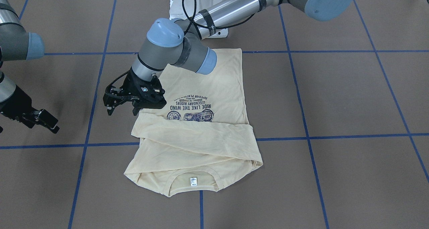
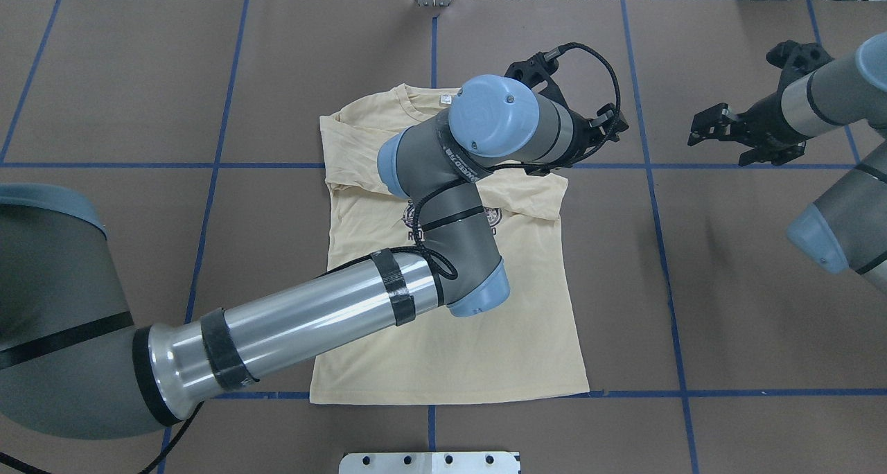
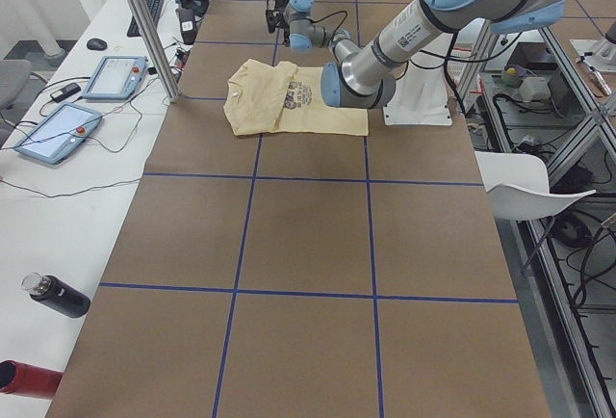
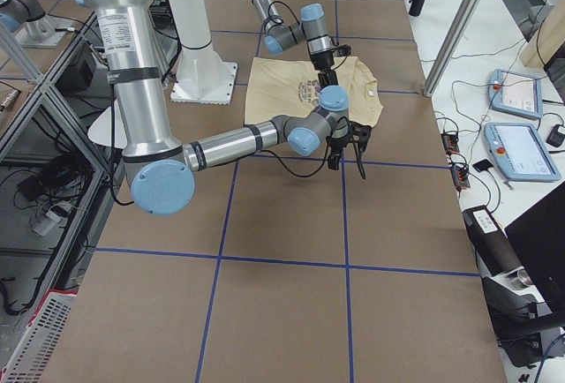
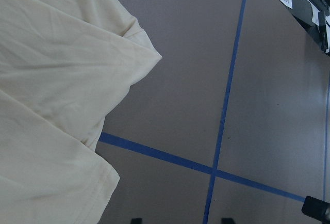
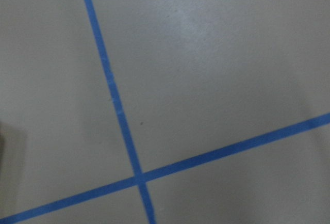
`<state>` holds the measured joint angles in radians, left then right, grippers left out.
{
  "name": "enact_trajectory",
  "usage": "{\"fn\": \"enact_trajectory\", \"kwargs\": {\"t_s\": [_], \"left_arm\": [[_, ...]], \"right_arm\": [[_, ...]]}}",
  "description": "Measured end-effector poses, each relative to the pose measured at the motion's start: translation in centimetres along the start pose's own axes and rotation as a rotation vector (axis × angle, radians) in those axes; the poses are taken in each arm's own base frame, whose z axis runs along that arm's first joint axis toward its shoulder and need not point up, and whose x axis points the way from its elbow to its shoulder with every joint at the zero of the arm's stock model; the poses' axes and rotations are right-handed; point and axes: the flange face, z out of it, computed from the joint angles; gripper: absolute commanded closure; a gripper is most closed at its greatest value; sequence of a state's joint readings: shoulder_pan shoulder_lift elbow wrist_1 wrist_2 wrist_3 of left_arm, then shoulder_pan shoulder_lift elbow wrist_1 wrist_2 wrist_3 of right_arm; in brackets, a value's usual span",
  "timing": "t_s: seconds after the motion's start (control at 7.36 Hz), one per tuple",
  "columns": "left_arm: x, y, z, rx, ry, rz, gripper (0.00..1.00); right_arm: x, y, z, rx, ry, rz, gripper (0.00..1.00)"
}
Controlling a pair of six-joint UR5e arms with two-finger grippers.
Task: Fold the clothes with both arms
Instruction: 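Withdraw the left gripper while the right gripper moves to the hem corner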
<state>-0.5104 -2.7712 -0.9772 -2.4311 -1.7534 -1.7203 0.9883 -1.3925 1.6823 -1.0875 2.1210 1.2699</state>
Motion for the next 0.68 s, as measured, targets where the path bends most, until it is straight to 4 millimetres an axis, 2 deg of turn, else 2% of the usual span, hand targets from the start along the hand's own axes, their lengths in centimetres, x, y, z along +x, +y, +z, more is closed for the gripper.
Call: {"fn": "enact_trajectory", "kwargs": {"t_s": [0.14, 0.27, 0.41, 0.54, 0.68], "left_arm": [[-1.6, -1.2, -2.4, -0.029, -0.010, 0.019, 0.21], [-5.0, -2.8, -5.5, -0.047, -0.041, 0.081, 0.21], [-8.9, -4.2, -8.9, -0.055, -0.088, 0.178, 0.22], [-12.4, -6.0, -12.6, -0.063, -0.138, 0.275, 0.22], [-15.7, -7.8, -16.2, -0.076, -0.178, 0.355, 0.22]], "right_arm": [[-2.7, 3.3, -0.2, -0.006, -0.030, 0.063, 0.01], [-5.3, 7.5, -0.1, -0.008, -0.054, 0.124, 0.01], [-7.0, 11.8, 0.1, -0.018, -0.072, 0.180, 0.02], [-7.9, 16.4, 0.2, -0.036, -0.080, 0.222, 0.02], [-7.8, 22.3, 0.8, -0.041, -0.074, 0.248, 0.04]]}}
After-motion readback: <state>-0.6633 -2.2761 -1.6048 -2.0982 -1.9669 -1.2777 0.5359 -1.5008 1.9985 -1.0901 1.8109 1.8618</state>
